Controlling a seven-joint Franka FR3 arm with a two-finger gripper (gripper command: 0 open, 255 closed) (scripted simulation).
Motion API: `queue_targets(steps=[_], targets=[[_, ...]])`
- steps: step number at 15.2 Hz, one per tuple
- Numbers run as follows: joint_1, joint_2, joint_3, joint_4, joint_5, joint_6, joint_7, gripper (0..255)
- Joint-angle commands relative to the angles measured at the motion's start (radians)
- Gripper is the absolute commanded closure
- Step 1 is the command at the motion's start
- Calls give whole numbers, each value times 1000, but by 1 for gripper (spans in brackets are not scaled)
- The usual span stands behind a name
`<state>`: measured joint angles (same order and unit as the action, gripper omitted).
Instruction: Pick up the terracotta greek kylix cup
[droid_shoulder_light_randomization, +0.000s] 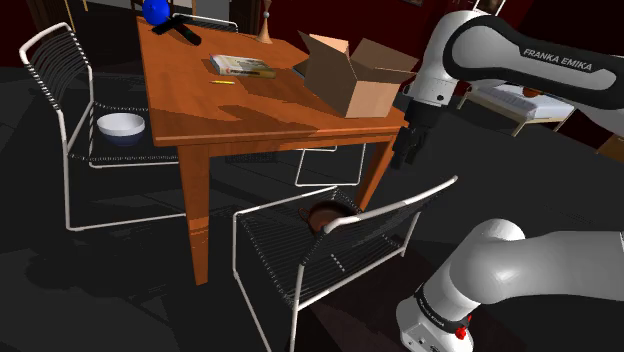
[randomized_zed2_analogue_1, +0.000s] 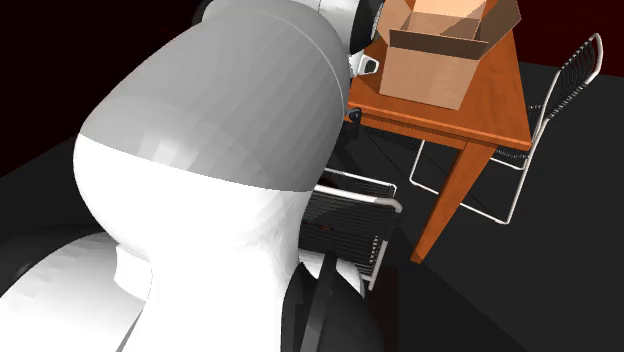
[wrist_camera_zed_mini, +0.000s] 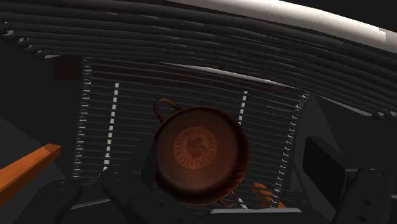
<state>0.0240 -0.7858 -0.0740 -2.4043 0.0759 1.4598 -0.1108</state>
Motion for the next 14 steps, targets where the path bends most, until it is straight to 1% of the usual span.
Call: queue_targets(steps=[1, 8, 14], targets=[[0, 0, 0, 0, 0, 0, 0, 0], [-7, 94, -58, -156, -6, 267, -82, 0], [-1, 251, -112, -232, 12, 511, -166, 0]])
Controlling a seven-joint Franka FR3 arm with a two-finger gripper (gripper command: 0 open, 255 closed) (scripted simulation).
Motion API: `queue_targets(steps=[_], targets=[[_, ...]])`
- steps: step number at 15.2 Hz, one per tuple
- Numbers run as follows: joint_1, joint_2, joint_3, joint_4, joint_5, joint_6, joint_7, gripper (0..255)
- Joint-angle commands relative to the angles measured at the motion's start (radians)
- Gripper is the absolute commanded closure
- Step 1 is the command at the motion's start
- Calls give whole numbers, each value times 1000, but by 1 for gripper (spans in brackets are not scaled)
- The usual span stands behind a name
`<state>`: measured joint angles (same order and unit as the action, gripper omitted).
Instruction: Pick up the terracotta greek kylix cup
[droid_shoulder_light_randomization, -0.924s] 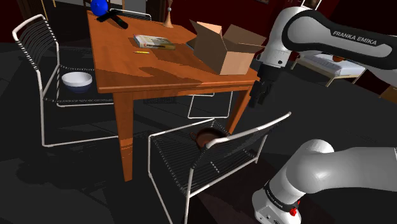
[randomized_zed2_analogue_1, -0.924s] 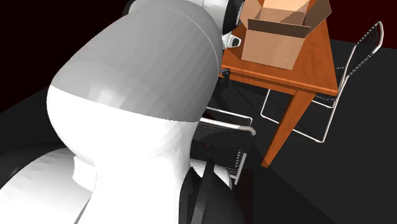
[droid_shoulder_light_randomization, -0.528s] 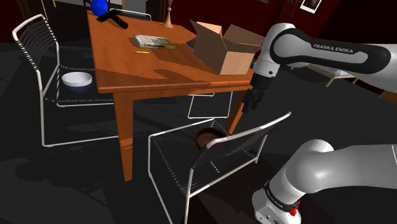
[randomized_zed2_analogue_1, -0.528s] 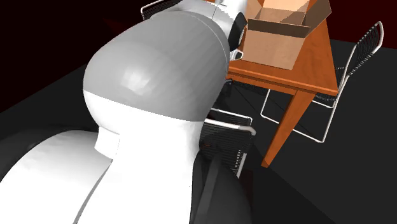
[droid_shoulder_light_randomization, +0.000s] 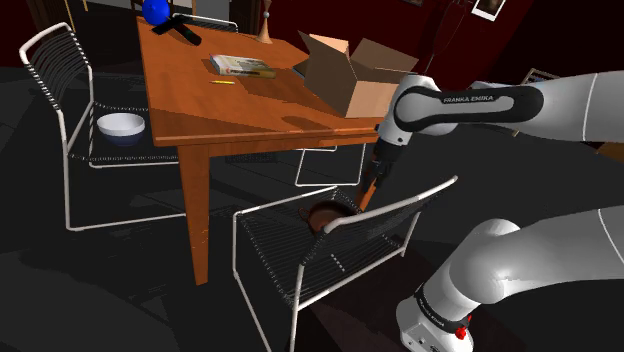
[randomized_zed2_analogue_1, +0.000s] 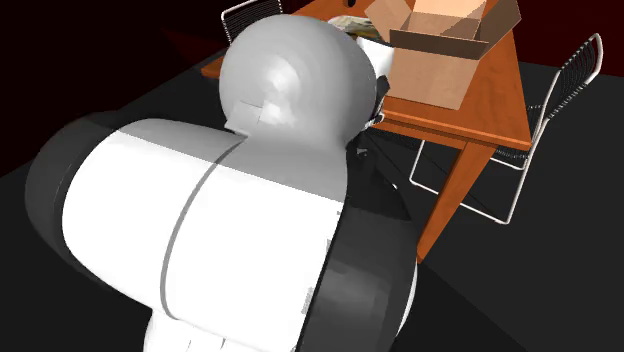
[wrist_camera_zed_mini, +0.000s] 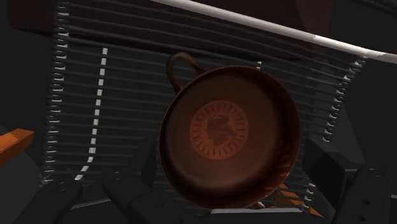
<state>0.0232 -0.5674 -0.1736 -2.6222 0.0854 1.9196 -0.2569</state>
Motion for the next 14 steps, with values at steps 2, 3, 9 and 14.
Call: queue_targets(steps=[2, 3, 9, 14], targets=[[8, 100, -32, -26, 18, 133, -53, 0], [12, 136, -41, -29, 28, 173, -71, 0], [54, 384, -97, -8, 141, 396, -213, 0], [68, 474, -104, -10, 203, 479, -273, 0]])
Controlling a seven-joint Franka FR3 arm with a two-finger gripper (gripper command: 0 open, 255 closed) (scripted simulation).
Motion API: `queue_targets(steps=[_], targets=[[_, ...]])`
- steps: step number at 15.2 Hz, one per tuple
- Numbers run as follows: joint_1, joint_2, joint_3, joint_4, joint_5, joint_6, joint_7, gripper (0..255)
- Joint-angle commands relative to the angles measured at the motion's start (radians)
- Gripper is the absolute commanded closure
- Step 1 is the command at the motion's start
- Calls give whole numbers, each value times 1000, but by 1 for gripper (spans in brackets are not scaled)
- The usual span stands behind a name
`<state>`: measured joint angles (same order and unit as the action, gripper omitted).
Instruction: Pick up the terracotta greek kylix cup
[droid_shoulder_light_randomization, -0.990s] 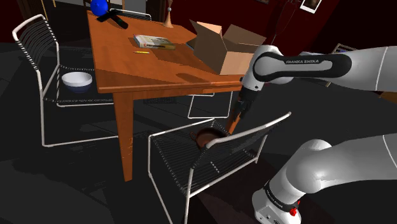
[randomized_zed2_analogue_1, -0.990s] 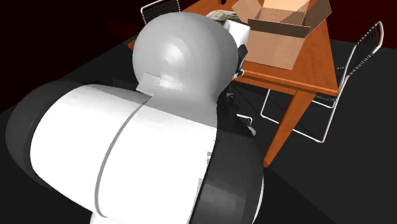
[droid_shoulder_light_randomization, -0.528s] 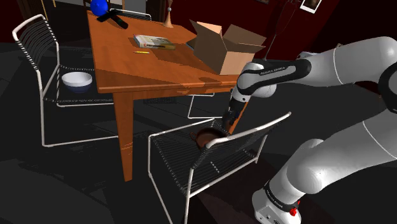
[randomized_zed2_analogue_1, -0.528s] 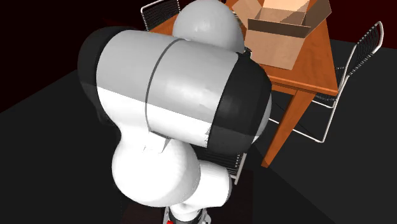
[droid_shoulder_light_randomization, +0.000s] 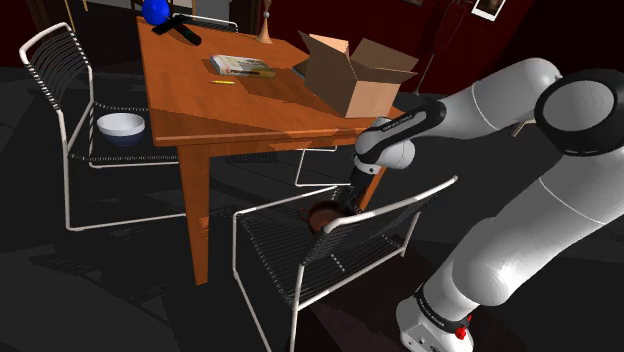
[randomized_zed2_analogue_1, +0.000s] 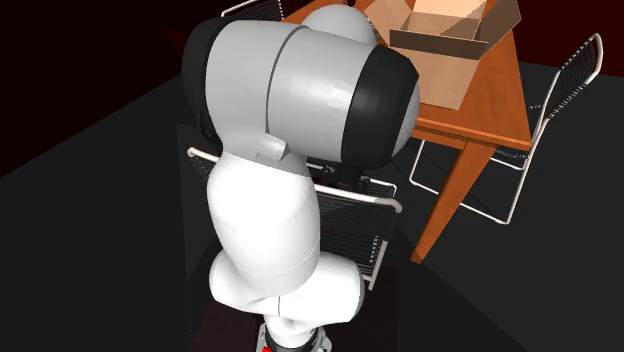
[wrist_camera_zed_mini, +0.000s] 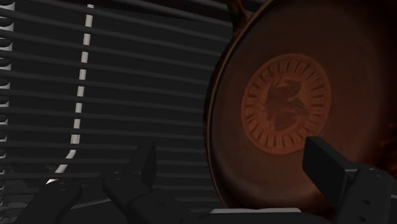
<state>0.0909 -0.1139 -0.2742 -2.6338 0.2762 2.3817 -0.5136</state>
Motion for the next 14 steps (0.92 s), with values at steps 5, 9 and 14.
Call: queue_targets(steps=[5, 9, 14], targets=[[8, 73, -4, -3, 54, 67, -54, 0], [9, 75, -4, -3, 56, 69, -56, 255], [8, 74, -4, -4, 55, 69, -56, 255]])
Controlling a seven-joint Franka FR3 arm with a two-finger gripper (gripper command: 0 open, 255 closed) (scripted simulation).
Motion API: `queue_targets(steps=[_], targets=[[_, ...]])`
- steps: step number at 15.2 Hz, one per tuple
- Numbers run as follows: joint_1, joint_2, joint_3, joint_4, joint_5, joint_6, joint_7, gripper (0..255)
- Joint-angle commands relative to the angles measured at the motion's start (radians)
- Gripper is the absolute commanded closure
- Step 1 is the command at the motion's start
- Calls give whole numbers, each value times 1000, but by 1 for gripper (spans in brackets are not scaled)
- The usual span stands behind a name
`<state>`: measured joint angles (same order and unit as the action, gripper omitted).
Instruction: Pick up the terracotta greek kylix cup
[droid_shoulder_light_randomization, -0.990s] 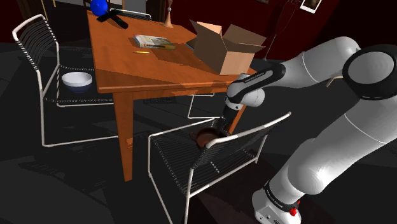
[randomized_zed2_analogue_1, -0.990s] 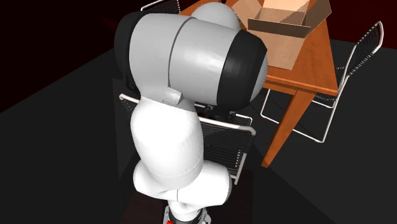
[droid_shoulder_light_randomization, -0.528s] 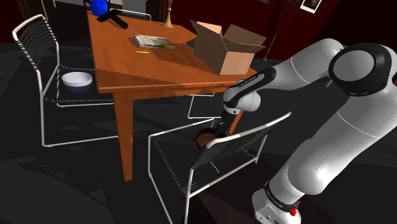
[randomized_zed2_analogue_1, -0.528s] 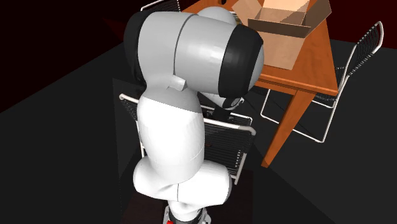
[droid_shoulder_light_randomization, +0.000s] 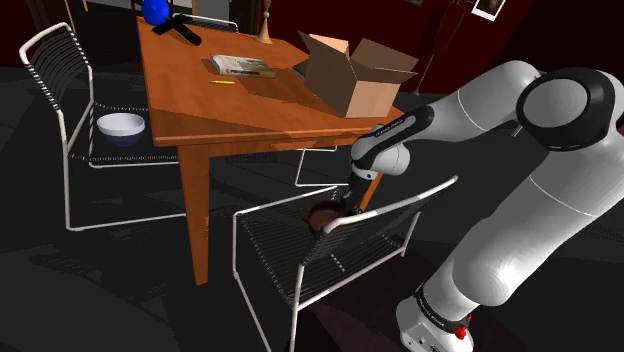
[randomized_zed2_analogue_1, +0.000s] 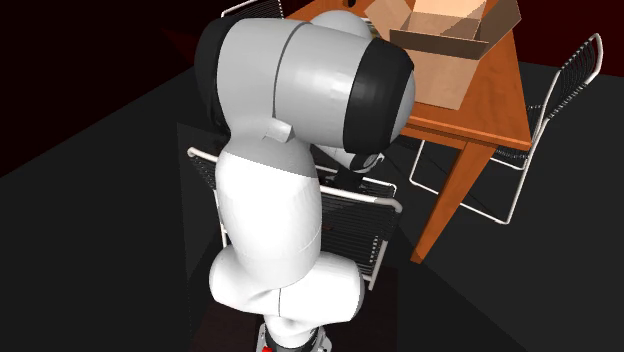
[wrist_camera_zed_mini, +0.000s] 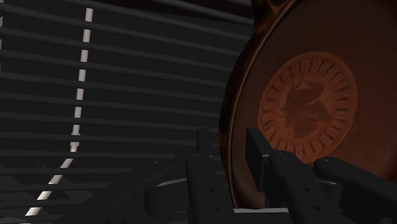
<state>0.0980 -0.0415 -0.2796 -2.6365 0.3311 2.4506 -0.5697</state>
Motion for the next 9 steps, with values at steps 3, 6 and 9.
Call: queue_targets(steps=[3, 6, 9], targets=[[-2, -29, 1, 2, -25, -30, 24, 255], [-8, -72, 1, 7, -57, -72, 53, 255], [-15, -112, 3, 15, -85, -116, 80, 255]])
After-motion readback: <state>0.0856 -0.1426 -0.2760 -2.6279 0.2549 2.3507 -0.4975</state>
